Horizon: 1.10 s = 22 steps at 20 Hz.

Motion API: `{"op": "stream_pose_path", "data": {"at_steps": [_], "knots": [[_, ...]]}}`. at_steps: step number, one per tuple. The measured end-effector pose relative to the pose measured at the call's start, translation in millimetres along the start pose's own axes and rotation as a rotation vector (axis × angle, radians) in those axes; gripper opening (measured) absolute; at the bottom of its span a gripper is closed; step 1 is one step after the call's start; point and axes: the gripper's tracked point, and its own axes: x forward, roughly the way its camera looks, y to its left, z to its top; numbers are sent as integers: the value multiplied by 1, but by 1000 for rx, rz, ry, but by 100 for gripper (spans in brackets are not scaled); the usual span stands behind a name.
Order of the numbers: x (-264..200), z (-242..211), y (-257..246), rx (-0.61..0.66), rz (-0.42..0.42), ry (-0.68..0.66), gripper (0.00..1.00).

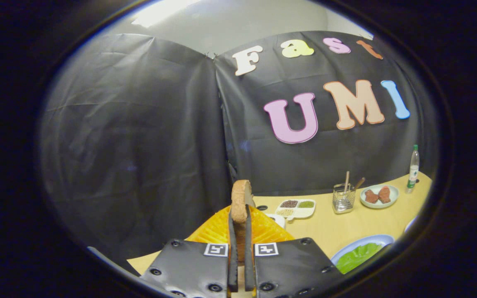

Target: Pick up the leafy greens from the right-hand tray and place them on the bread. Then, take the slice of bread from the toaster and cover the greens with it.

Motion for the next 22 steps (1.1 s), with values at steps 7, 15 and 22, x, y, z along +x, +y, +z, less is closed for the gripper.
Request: {"op": "stream_pose_path", "data": {"at_steps": [7,15,22], "knots": [[-31,28,-12,117,26,-68,9],[-97,67,-88,297,-75,-255,9],[-122,26,-160,467,-194,-263,9]]}}
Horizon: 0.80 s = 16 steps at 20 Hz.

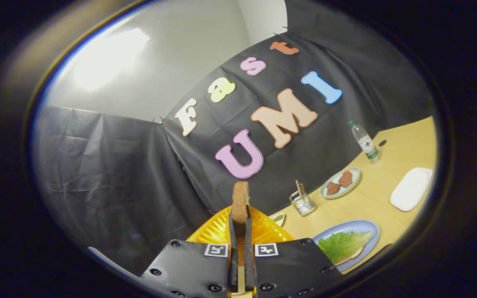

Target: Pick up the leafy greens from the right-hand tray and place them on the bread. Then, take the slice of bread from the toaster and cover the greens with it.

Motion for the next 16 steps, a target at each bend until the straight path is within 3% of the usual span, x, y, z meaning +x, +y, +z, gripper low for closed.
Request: {"op": "stream_pose_path", "data": {"at_steps": [9,16], "knots": [[-6,-42,-88,139,-147,29,9],[-11,-76,-145,68,-311,124,9]]}}
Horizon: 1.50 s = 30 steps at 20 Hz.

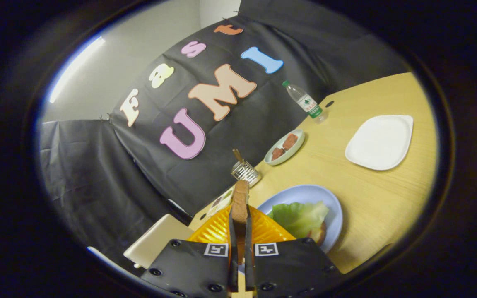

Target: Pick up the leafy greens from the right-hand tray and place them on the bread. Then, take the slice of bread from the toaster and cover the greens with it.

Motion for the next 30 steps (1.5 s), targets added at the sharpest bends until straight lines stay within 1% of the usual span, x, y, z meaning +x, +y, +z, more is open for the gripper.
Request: {"op": "stream_pose_path", "data": {"at_steps": [5,6,9,11,12,13,14,19,22,24,30], "knots": [[5,-10,-30,-127,-103,19,9],[2,-11,-29,-136,-100,20,9],[1,-10,-33,-215,-129,29,9],[0,-10,-35,-250,-142,41,14],[-1,-11,-38,-264,-152,53,14],[-2,-11,-40,-270,-160,61,23],[-2,-12,-41,-266,-164,69,23],[-10,-3,-55,-329,-213,63,62],[-14,1,-51,-375,-206,42,84],[-18,12,-44,-427,-184,-3,100],[-29,46,-18,-586,-86,-123,100]]}}
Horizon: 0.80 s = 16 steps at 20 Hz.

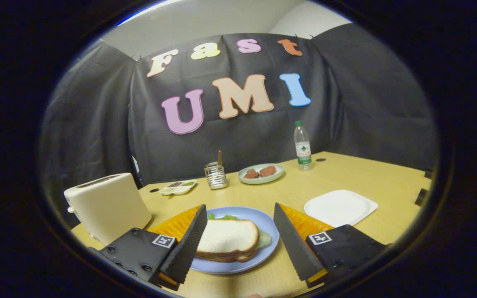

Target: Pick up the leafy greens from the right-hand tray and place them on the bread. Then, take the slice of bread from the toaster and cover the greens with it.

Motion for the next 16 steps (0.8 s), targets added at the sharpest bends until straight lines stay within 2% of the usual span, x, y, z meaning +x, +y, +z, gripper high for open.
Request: {"op": "stream_pose_path", "data": {"at_steps": [3,10,16], "knots": [[0,25,-5,-33,33,-32,100],[3,106,-42,-89,30,-136,100],[15,150,-44,-144,98,-150,100]]}}
